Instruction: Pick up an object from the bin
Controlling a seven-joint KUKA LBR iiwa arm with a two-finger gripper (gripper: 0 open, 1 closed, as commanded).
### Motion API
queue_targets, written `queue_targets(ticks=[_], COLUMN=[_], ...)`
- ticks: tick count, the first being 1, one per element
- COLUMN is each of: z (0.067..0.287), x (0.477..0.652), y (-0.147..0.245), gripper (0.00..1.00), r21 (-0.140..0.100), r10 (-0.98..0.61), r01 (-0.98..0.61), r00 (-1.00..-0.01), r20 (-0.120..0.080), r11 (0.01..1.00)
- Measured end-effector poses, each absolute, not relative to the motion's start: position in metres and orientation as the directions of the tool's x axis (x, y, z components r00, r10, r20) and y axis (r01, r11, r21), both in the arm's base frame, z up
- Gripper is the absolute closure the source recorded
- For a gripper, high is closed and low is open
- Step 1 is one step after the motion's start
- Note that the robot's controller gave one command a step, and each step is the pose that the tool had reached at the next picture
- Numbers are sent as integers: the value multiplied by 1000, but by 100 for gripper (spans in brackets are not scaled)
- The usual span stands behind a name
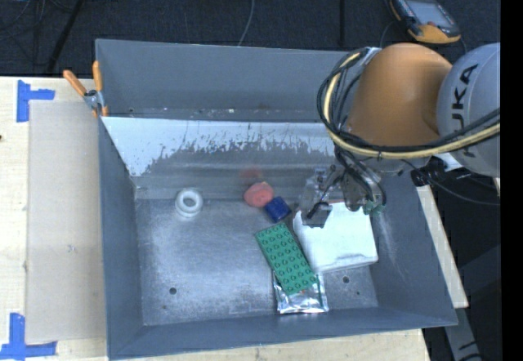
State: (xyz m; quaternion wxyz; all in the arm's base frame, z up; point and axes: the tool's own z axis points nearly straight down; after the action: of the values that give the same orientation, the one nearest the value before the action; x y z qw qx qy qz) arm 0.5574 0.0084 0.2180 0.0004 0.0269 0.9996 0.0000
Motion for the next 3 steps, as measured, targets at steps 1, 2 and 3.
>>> queue_targets(ticks=[1,2,3], z=[218,218,218], x=[557,557,557], y=[8,9,9], gripper=[100,100,100], r21=[0,0,0], r10=[54,54,53], r01=[54,54,53], r00=[-999,-999,-999], r20=[-1,-1,-1], r11=[999,999,999])
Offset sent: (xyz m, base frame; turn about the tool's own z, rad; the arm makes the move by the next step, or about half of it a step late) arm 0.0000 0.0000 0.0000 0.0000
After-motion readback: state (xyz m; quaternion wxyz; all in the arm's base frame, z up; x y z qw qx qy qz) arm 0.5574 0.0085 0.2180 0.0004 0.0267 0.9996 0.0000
